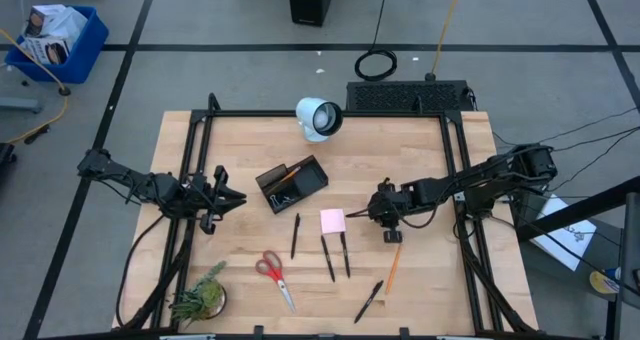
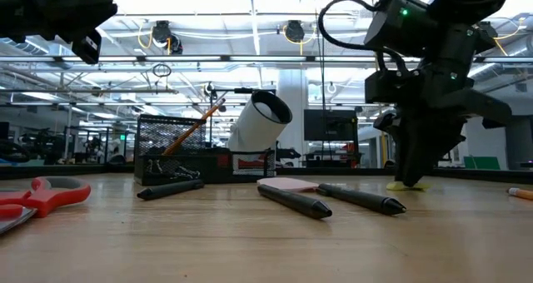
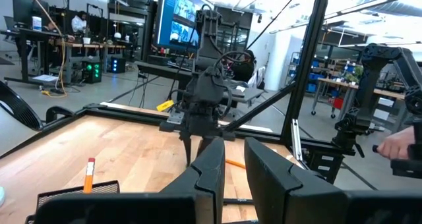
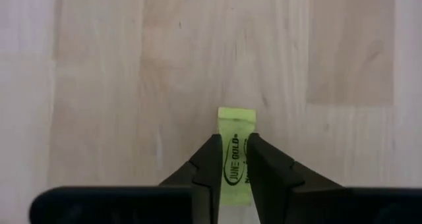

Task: Pick and place office supplies into organizer
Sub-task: Put the green eraser into the black desk organizer

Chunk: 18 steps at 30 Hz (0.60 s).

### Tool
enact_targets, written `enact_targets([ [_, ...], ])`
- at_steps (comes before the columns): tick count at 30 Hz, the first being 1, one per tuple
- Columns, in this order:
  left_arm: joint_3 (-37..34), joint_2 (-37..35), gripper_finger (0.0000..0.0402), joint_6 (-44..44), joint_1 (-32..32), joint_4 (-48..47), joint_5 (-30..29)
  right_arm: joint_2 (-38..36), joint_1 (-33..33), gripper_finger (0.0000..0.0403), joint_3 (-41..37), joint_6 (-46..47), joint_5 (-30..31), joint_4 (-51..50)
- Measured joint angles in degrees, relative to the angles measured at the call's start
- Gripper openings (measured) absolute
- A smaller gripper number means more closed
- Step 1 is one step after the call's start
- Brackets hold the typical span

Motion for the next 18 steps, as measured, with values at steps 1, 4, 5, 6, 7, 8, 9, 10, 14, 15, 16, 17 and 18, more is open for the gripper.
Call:
enact_targets([
  [1,0.01,-0.02,0.0063,0.00,-0.01,0.02,0.00,0.00,0.22,0.0054,0.00,0.02,0.02,1.07],
  [4,0.02,-0.02,0.0063,0.00,-0.01,0.01,0.00,-0.14,0.91,0.0054,0.00,0.00,0.00,3.82],
  [5,0.02,0.00,0.0063,0.00,0.00,0.02,0.00,-0.15,1.15,0.0053,0.00,0.00,0.00,5.01],
  [6,0.00,-0.01,0.0063,0.00,-0.01,0.00,0.00,-0.15,1.42,0.0053,0.00,0.00,0.02,6.54],
  [7,0.02,0.00,0.0063,0.00,0.00,0.00,0.00,-0.15,1.68,0.0053,0.00,0.00,0.02,8.10],
  [8,0.00,0.00,0.0063,0.00,-0.02,0.02,0.00,-0.17,1.96,0.0053,0.00,-0.13,0.02,9.75],
  [9,0.02,0.00,0.0063,0.00,0.00,0.00,0.00,-0.17,2.22,0.0053,0.00,-0.61,0.07,11.58],
  [10,0.02,-0.02,0.0063,-0.01,-0.02,0.00,0.00,-0.17,2.50,0.0053,0.00,-1.34,0.07,13.42],
  [14,0.02,-0.02,0.0063,0.00,-0.02,0.01,0.00,-0.17,3.01,0.0053,0.00,-3.52,0.04,20.50],
  [15,0.00,0.00,0.0063,0.00,0.00,0.02,0.00,-0.17,2.99,0.0053,0.00,-3.98,0.09,22.31],
  [16,0.02,0.00,0.0063,0.00,-0.02,0.00,0.00,-0.17,2.99,0.0054,0.00,-4.47,0.11,24.05],
  [17,0.00,-0.01,0.0063,0.00,-0.01,0.00,0.00,-0.17,2.97,0.0054,0.00,-4.94,0.16,25.56],
  [18,0.02,0.00,0.0063,0.00,-0.01,0.00,0.00,-0.17,2.93,0.0054,0.00,-5.63,0.24,26.97],
])
